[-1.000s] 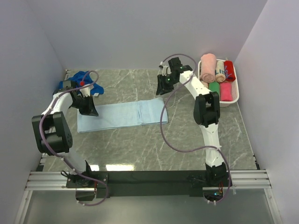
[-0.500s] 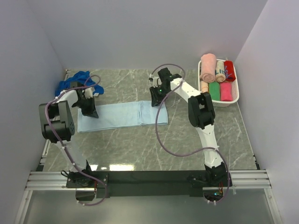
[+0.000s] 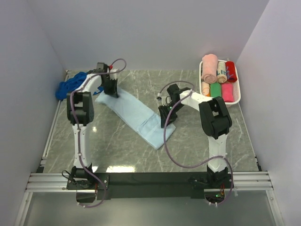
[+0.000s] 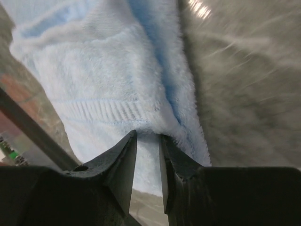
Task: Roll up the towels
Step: Fold the towel
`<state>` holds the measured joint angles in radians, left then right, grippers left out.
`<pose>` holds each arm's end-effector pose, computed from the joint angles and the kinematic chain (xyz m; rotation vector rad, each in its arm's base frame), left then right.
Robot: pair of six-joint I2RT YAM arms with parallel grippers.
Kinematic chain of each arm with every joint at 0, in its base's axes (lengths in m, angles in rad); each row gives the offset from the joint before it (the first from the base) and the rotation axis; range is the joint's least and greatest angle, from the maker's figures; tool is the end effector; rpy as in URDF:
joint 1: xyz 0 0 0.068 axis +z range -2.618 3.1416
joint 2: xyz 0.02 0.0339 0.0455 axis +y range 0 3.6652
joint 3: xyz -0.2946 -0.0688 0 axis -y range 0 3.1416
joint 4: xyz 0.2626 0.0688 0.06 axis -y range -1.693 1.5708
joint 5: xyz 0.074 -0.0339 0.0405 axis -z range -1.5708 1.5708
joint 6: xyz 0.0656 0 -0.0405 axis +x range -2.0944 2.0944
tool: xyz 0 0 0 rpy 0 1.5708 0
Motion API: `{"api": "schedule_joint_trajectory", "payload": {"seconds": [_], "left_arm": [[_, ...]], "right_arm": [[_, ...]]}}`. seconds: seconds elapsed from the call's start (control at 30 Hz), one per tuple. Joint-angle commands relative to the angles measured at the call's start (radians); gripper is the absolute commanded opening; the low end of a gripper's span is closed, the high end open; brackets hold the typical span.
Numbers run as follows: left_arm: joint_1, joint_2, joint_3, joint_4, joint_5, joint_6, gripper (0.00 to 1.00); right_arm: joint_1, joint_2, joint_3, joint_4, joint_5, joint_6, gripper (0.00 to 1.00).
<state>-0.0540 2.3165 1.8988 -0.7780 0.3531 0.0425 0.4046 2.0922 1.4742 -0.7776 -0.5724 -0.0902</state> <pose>0.5319 -0.0515 0.1521 0.2239 2.7216 -0.4899 0.3887 0.2051 0.1385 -0.7910 2.8224 0.8919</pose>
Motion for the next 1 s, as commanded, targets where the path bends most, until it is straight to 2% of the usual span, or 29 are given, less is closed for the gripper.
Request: {"api": "schedule_joint_trajectory", "payload": {"seconds": [0.0, 0.07, 0.13, 0.17, 0.27, 0.37, 0.43, 0.5, 0.6, 0.8, 0.97], "left_arm": [[-0.027, 0.167, 0.225, 0.033, 0.064, 0.03, 0.03], [-0.044, 0.251, 0.378, 0.034, 0.121, 0.017, 0.11], [-0.064, 0.276, 0.437, 0.055, 0.153, -0.006, 0.2], [-0.069, 0.265, 0.44, 0.09, 0.17, -0.015, 0.21], [-0.072, 0.151, 0.326, 0.181, 0.198, -0.035, 0.33], [-0.066, 0.005, 0.18, 0.223, 0.132, -0.018, 0.36], [-0.058, -0.052, 0.135, 0.223, 0.068, -0.035, 0.31], [-0.053, -0.103, 0.112, 0.188, 0.073, -0.087, 0.31], [-0.053, -0.132, 0.076, 0.166, 0.079, -0.127, 0.29], [-0.06, -0.059, 0.085, 0.125, 0.099, -0.158, 0.02], [-0.064, 0.032, 0.155, 0.117, 0.081, -0.174, 0.0]], "right_arm": [[0.031, -0.02, -0.081, -0.025, -0.026, -0.011, 0.34], [0.062, -0.02, -0.081, -0.005, -0.05, -0.008, 0.34], [0.089, -0.012, -0.065, 0.004, -0.06, 0.0, 0.34], [0.115, -0.005, -0.039, 0.006, -0.066, 0.003, 0.34], [0.122, -0.006, 0.007, 0.014, -0.118, 0.033, 0.35], [0.112, -0.058, 0.006, 0.049, -0.141, 0.049, 0.35], [0.085, -0.113, -0.027, 0.131, -0.136, 0.063, 0.35], [0.054, -0.181, -0.066, 0.168, -0.13, 0.07, 0.37], [0.037, -0.184, -0.042, 0.146, -0.12, 0.055, 0.37], [0.04, -0.067, 0.017, 0.08, -0.043, 0.055, 0.26], [0.056, -0.015, 0.008, 0.089, -0.038, 0.076, 0.18]]}}
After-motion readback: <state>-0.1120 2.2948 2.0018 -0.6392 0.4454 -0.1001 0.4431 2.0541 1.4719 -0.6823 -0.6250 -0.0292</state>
